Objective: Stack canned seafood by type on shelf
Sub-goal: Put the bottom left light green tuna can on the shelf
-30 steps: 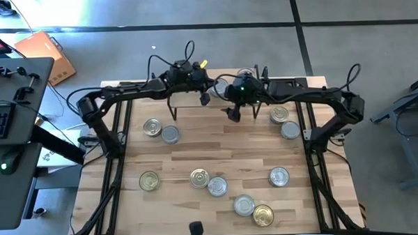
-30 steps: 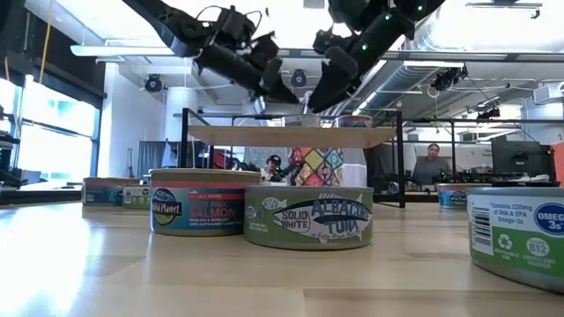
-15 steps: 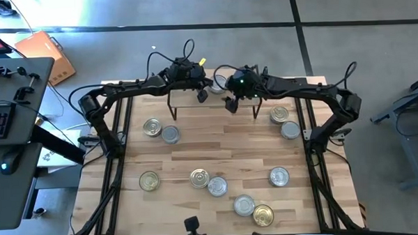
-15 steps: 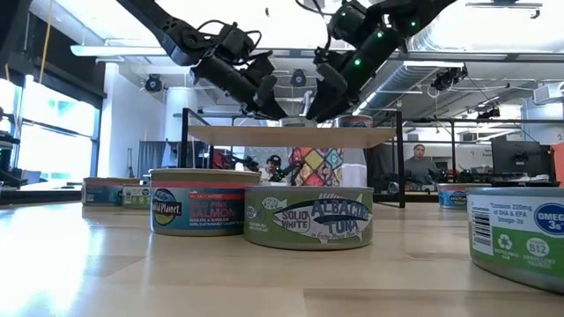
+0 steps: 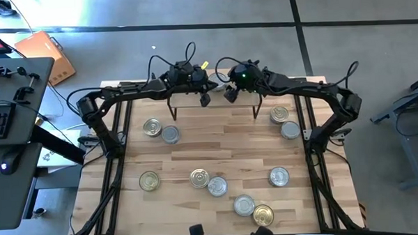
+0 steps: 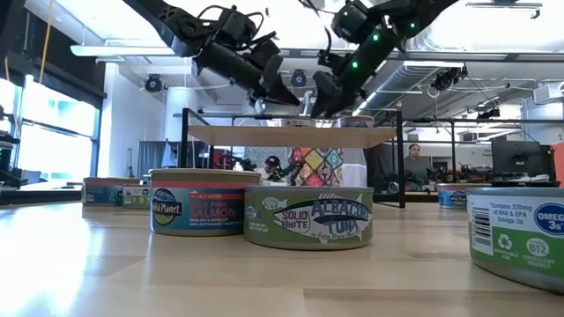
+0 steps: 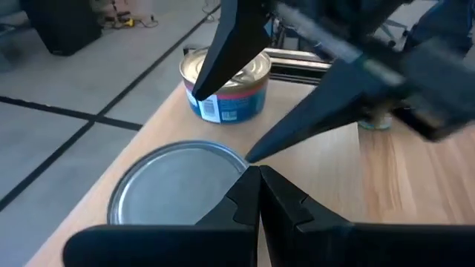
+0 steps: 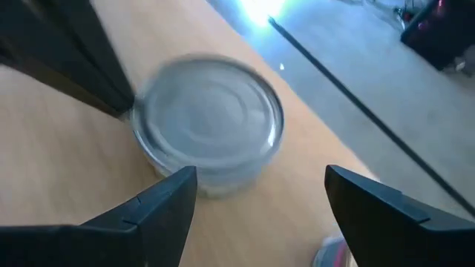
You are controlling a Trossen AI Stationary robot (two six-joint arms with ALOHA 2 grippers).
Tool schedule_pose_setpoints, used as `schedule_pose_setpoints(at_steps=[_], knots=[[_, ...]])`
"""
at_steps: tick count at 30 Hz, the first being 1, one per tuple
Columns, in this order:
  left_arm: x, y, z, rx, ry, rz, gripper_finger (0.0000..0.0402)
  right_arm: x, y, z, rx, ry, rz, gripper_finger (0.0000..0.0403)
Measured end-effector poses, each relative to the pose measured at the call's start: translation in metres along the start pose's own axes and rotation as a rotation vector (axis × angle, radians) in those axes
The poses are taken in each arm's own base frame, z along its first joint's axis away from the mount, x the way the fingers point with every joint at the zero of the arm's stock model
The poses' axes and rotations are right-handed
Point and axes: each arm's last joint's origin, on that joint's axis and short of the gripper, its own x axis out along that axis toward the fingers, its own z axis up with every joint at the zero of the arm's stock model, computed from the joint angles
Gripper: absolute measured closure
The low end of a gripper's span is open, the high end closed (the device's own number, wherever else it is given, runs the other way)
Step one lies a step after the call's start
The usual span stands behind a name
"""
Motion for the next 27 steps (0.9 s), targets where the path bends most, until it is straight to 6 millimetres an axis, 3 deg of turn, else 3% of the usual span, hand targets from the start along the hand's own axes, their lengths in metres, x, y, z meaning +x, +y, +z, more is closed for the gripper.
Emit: schedule_pose_setpoints(at_steps=[7,16,27], knots=[[0.002,0.005,-0.011,0.003,0.083,0.012,0.0401,-0.010,0.016,0.011,-0.102,-0.011,0.052,0.0115],[0.015,0.017,-0.020,-0.009,0.063,0.084,0.0402,-0.021,0.048,0.001,-0.160,0.079,0.139,0.0115],[0.017,0.020,-0.021,-0.053,0.062,0.205,0.0402,-0.030,0.043,-0.002,-0.069,0.125,0.029,0.0115]])
